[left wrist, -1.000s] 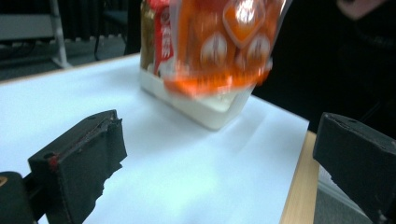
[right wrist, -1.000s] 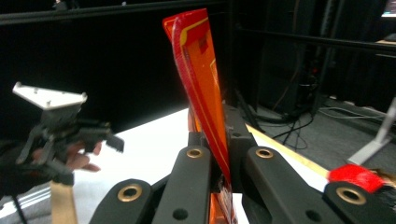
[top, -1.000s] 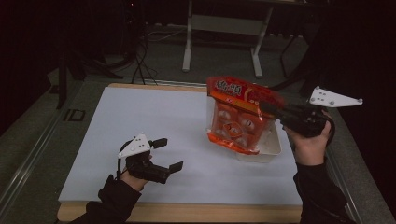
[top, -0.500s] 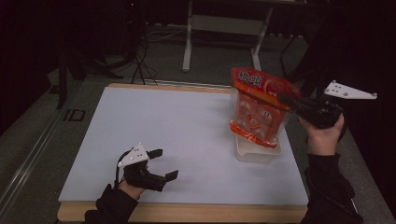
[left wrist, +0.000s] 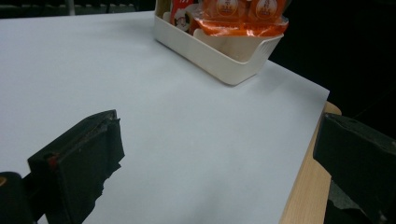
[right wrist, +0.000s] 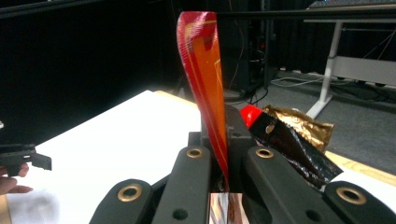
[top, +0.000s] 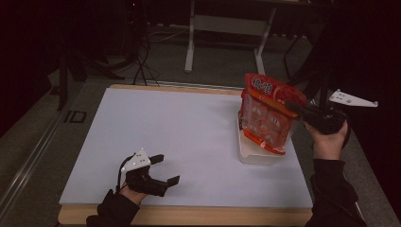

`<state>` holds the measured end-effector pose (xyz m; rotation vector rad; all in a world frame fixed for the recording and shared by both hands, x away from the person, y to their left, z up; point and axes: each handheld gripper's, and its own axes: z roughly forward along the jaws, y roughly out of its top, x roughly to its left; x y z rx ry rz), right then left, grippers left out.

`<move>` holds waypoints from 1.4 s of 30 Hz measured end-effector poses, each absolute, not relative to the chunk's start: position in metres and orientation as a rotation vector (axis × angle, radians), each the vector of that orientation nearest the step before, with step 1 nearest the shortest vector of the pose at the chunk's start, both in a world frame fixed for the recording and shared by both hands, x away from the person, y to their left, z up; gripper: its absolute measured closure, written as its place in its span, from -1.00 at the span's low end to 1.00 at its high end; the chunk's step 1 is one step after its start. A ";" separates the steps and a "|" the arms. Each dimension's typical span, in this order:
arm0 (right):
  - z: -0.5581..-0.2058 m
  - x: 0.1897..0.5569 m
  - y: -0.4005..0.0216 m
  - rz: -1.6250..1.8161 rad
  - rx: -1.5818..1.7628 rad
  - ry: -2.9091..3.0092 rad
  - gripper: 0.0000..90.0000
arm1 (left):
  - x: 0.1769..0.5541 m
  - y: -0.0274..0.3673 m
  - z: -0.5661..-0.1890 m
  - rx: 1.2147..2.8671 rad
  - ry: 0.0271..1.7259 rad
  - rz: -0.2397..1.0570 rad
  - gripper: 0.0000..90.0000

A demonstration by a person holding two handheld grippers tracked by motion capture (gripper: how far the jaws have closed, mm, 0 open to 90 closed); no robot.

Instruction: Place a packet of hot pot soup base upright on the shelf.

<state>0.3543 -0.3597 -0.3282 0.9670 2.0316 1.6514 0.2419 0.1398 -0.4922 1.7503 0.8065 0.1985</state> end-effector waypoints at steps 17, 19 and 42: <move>-0.361 0.355 -0.363 1.657 1.033 2.073 1.00 | 0.244 0.142 -0.502 1.757 0.826 0.193 -0.97; -0.365 0.356 -0.361 1.623 1.041 2.091 1.00 | 0.244 0.141 -0.503 1.765 0.820 0.196 -0.97; -0.371 0.338 -0.376 1.634 1.095 2.017 0.30 | 0.245 0.139 -0.506 1.760 0.831 0.181 -0.97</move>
